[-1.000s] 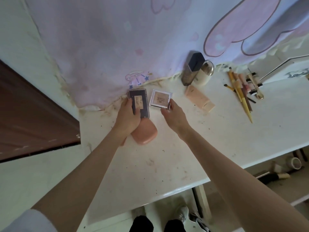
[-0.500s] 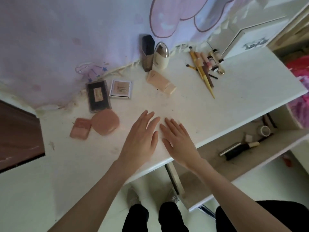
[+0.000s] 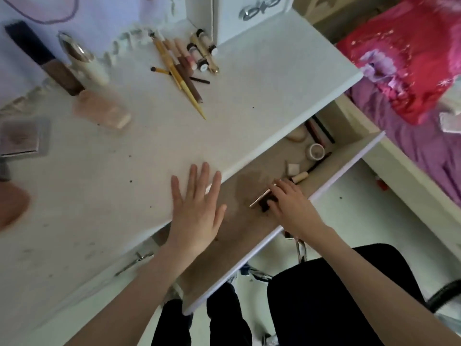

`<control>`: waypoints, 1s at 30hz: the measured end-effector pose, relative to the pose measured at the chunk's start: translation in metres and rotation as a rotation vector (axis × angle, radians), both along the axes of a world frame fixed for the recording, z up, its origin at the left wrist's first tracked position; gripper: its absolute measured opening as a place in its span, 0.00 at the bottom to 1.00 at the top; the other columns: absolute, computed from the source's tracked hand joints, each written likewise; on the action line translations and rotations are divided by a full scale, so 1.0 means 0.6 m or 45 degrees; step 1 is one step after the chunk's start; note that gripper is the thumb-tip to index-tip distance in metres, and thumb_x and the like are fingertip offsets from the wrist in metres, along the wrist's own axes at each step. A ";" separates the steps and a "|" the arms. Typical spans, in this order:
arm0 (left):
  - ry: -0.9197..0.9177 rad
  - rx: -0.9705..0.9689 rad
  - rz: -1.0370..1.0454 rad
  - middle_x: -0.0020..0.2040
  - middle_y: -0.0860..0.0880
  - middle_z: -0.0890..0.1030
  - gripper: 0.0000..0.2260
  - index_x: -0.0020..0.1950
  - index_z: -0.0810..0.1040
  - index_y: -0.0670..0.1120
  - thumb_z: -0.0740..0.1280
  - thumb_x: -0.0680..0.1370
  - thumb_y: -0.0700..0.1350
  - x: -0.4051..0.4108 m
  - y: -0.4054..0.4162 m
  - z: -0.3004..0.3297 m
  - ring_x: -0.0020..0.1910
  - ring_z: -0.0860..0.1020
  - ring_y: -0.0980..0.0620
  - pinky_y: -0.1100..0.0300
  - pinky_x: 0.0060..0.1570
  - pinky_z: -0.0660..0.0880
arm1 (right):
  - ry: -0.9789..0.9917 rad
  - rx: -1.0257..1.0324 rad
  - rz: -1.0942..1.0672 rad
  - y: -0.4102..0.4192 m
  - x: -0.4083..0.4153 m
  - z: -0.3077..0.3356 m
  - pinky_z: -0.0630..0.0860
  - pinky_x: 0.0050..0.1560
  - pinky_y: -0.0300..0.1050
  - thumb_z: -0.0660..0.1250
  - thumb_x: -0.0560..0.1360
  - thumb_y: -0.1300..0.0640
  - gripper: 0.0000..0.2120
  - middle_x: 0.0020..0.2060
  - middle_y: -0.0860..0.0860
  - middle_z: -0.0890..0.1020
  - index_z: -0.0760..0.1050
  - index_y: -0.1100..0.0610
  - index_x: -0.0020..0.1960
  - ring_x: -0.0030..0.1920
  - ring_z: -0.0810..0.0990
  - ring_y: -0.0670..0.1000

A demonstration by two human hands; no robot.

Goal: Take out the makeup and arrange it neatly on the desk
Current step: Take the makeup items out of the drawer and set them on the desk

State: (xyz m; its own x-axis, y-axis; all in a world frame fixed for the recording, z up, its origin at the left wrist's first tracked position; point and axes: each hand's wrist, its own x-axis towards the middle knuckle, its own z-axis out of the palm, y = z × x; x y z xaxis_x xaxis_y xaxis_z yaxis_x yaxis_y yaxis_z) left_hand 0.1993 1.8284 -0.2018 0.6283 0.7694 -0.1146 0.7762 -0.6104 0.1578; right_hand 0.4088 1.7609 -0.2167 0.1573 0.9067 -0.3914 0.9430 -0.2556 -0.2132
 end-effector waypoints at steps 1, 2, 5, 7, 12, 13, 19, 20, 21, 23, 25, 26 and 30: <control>-0.048 -0.001 -0.042 0.74 0.38 0.60 0.23 0.71 0.66 0.43 0.62 0.77 0.48 0.021 -0.006 -0.005 0.73 0.58 0.37 0.32 0.67 0.54 | -0.032 -0.015 -0.020 0.003 0.029 -0.003 0.59 0.70 0.49 0.57 0.80 0.52 0.20 0.70 0.53 0.67 0.65 0.56 0.70 0.71 0.62 0.54; -0.098 0.005 -0.077 0.73 0.39 0.61 0.21 0.69 0.69 0.43 0.63 0.77 0.46 0.041 -0.014 -0.010 0.73 0.58 0.38 0.34 0.68 0.54 | -0.060 -0.040 -0.027 0.007 0.056 -0.006 0.62 0.67 0.48 0.57 0.79 0.53 0.19 0.67 0.53 0.70 0.67 0.55 0.69 0.68 0.66 0.54; -0.245 -0.008 -0.171 0.71 0.40 0.66 0.18 0.64 0.73 0.42 0.64 0.73 0.38 0.094 -0.030 -0.036 0.72 0.60 0.39 0.37 0.69 0.56 | -0.094 -0.134 -0.065 0.033 0.116 -0.016 0.70 0.55 0.50 0.57 0.78 0.57 0.15 0.58 0.55 0.76 0.72 0.56 0.64 0.59 0.73 0.57; -0.302 -0.165 -0.238 0.67 0.40 0.71 0.18 0.62 0.74 0.40 0.65 0.72 0.33 0.124 -0.039 -0.062 0.68 0.67 0.40 0.41 0.65 0.67 | -0.179 -0.217 -0.028 0.058 0.137 -0.027 0.71 0.53 0.49 0.58 0.78 0.59 0.15 0.58 0.55 0.76 0.71 0.57 0.64 0.59 0.73 0.58; -0.266 -0.554 -0.074 0.63 0.44 0.70 0.17 0.69 0.67 0.44 0.58 0.80 0.40 0.185 -0.028 -0.133 0.57 0.72 0.47 0.55 0.56 0.70 | -0.281 -0.355 0.157 0.102 0.160 -0.065 0.69 0.56 0.51 0.60 0.75 0.59 0.18 0.60 0.59 0.74 0.68 0.61 0.64 0.60 0.72 0.59; -0.262 -0.582 -0.023 0.63 0.44 0.70 0.16 0.68 0.67 0.44 0.58 0.80 0.41 0.197 -0.020 -0.144 0.58 0.71 0.46 0.56 0.57 0.68 | -0.286 -0.378 0.163 0.106 0.163 -0.069 0.68 0.56 0.52 0.60 0.75 0.59 0.18 0.60 0.59 0.73 0.67 0.61 0.65 0.61 0.72 0.60; -0.031 -0.612 0.097 0.63 0.44 0.68 0.19 0.65 0.67 0.45 0.66 0.76 0.48 0.261 0.001 -0.169 0.62 0.67 0.43 0.53 0.58 0.65 | -0.270 -0.463 0.189 0.118 0.174 -0.092 0.68 0.57 0.52 0.60 0.76 0.58 0.20 0.63 0.58 0.72 0.65 0.61 0.67 0.63 0.71 0.60; 0.006 -0.614 0.104 0.63 0.44 0.68 0.19 0.64 0.66 0.45 0.66 0.76 0.47 0.267 0.000 -0.170 0.61 0.67 0.43 0.53 0.58 0.65 | -0.246 -0.467 0.175 0.118 0.176 -0.094 0.70 0.55 0.51 0.61 0.76 0.58 0.20 0.63 0.58 0.73 0.65 0.61 0.67 0.62 0.72 0.60; 0.032 -0.613 0.112 0.62 0.43 0.68 0.19 0.64 0.66 0.44 0.65 0.76 0.46 0.271 0.000 -0.170 0.61 0.68 0.43 0.53 0.57 0.65 | -0.223 -0.470 0.161 0.118 0.178 -0.095 0.71 0.52 0.50 0.61 0.76 0.58 0.20 0.62 0.58 0.73 0.65 0.61 0.66 0.61 0.73 0.60; 0.080 -0.613 0.127 0.61 0.42 0.68 0.18 0.62 0.67 0.41 0.65 0.76 0.46 0.271 0.002 -0.169 0.60 0.68 0.42 0.53 0.55 0.66 | -0.191 -0.498 0.146 0.117 0.180 -0.098 0.70 0.48 0.48 0.60 0.76 0.58 0.18 0.61 0.58 0.74 0.67 0.63 0.64 0.59 0.75 0.59; 0.125 -0.626 0.125 0.61 0.41 0.68 0.17 0.62 0.67 0.39 0.64 0.77 0.45 0.266 0.004 -0.167 0.59 0.69 0.42 0.54 0.55 0.66 | -0.169 -0.531 0.155 0.115 0.179 -0.099 0.69 0.45 0.48 0.60 0.77 0.57 0.18 0.60 0.58 0.74 0.67 0.64 0.64 0.57 0.75 0.59; 0.138 -0.635 0.121 0.61 0.40 0.68 0.16 0.62 0.67 0.39 0.63 0.77 0.45 0.263 0.005 -0.167 0.59 0.69 0.42 0.54 0.55 0.67 | -0.161 -0.543 0.176 0.115 0.176 -0.099 0.68 0.45 0.48 0.60 0.77 0.57 0.17 0.60 0.58 0.73 0.68 0.64 0.63 0.57 0.75 0.60; 0.178 -0.670 0.045 0.61 0.40 0.67 0.16 0.62 0.67 0.39 0.61 0.77 0.45 0.245 0.005 -0.165 0.59 0.69 0.42 0.55 0.54 0.66 | -0.107 -0.581 0.228 0.115 0.166 -0.094 0.68 0.47 0.49 0.59 0.77 0.56 0.16 0.61 0.58 0.71 0.71 0.62 0.62 0.60 0.71 0.59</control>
